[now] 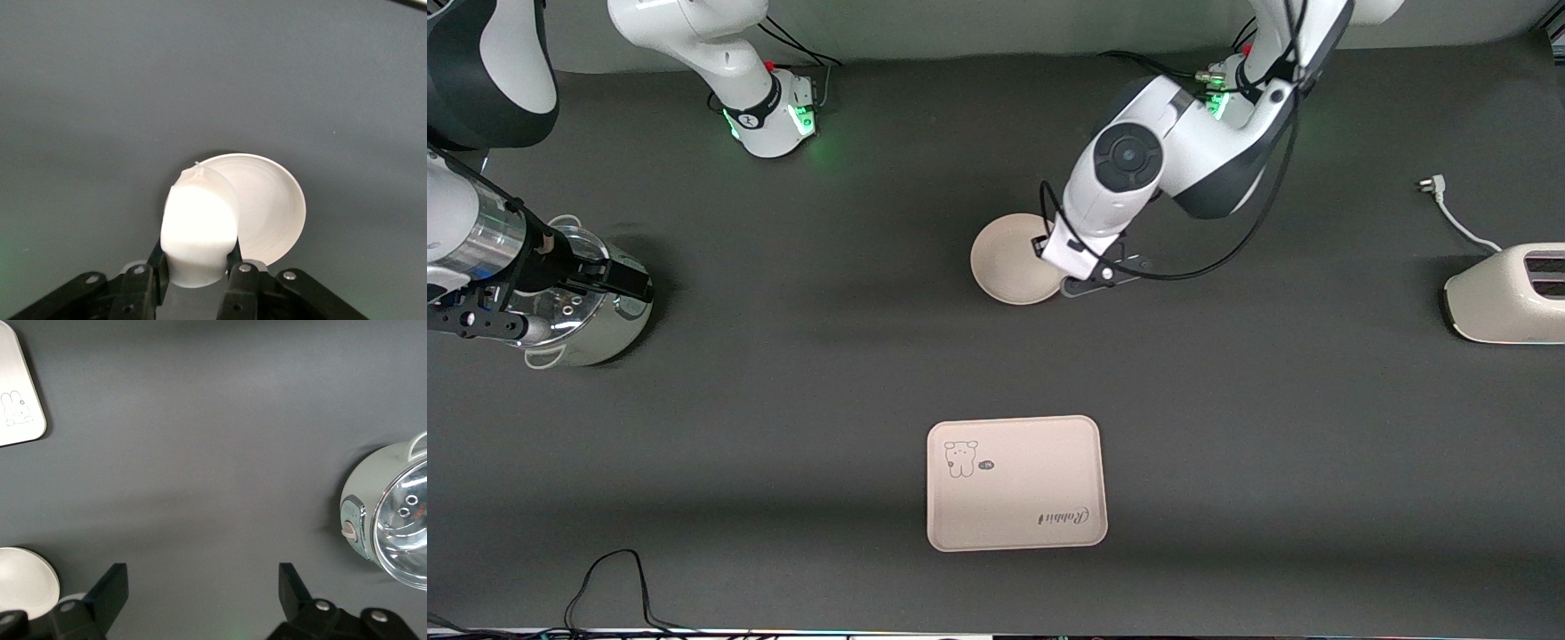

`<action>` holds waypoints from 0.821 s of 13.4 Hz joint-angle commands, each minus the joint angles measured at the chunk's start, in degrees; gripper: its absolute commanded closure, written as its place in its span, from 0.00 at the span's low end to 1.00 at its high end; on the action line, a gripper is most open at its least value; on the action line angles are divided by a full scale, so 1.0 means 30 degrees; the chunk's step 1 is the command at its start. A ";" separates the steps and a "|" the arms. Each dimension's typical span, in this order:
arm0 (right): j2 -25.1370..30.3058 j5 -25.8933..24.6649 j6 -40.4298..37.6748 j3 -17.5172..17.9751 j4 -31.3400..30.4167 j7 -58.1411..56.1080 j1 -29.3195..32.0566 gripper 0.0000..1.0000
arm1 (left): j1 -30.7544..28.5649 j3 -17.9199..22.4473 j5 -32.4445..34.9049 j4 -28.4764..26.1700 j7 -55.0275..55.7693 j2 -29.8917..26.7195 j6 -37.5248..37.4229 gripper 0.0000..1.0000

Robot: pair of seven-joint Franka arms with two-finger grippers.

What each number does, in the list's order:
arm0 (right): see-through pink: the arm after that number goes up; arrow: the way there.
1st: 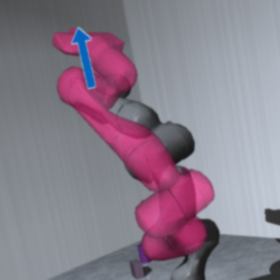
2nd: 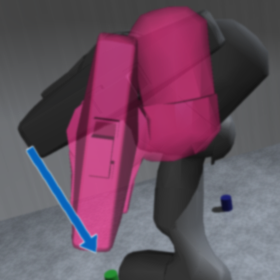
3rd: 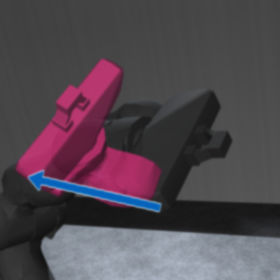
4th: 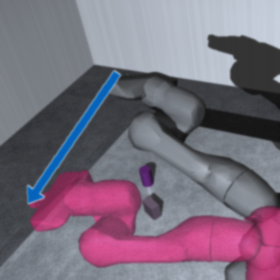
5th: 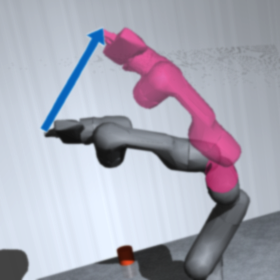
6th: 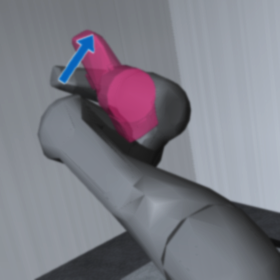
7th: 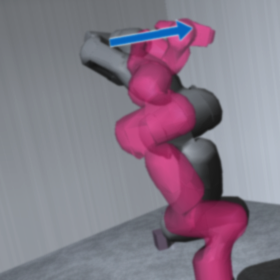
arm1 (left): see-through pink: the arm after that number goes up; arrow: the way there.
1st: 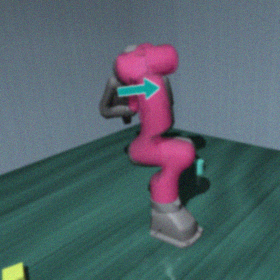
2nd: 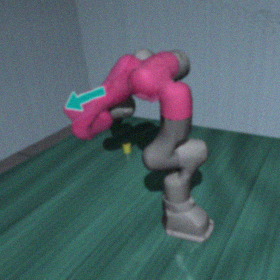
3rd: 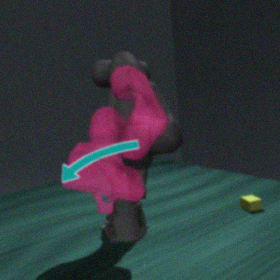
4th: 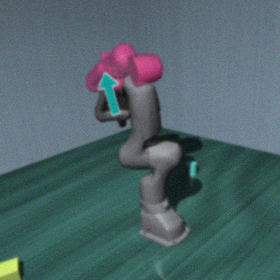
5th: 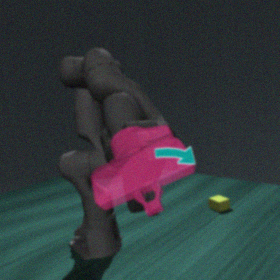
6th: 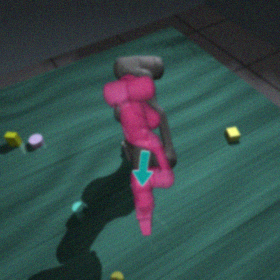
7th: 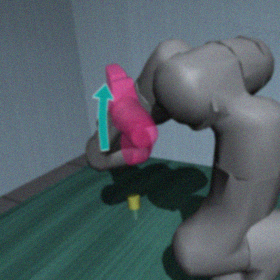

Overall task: Place bun in plate and plate on tray
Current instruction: 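Carry the bun with the left gripper over the white plate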

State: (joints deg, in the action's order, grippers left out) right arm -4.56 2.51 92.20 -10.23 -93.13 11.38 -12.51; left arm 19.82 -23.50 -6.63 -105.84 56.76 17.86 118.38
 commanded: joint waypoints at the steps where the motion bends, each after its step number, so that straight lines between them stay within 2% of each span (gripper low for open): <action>1: 0.0201 -0.0396 0.0408 -0.0046 -0.0276 0.0220 -0.0197 0.00 | 0.1125 0.0185 0.0188 0.0183 0.1086 0.1337 0.1375 0.62; 4: 0.0142 -0.0513 0.0468 0.0012 -0.0393 0.0250 -0.0343 0.00 | 0.2238 0.0156 0.2294 0.0153 0.3163 0.2568 0.2229 0.62; 7: 0.0113 -0.0542 0.0788 0.0012 -0.0626 0.0250 -0.0431 0.00 | 0.3089 0.0185 0.2533 -0.0050 0.3697 0.3682 0.3661 0.61; 11: 0.0113 -0.0513 0.0966 0.0012 -0.0744 0.0250 -0.0431 0.00 | 0.3209 0.0185 0.3471 -0.0667 0.3697 0.4738 0.5335 0.60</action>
State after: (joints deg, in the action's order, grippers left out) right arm -4.75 2.01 94.38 -10.06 -94.71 11.38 -13.19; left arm 28.84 -23.51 2.15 -107.10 66.57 31.31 132.62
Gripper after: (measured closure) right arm 0.000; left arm 0.604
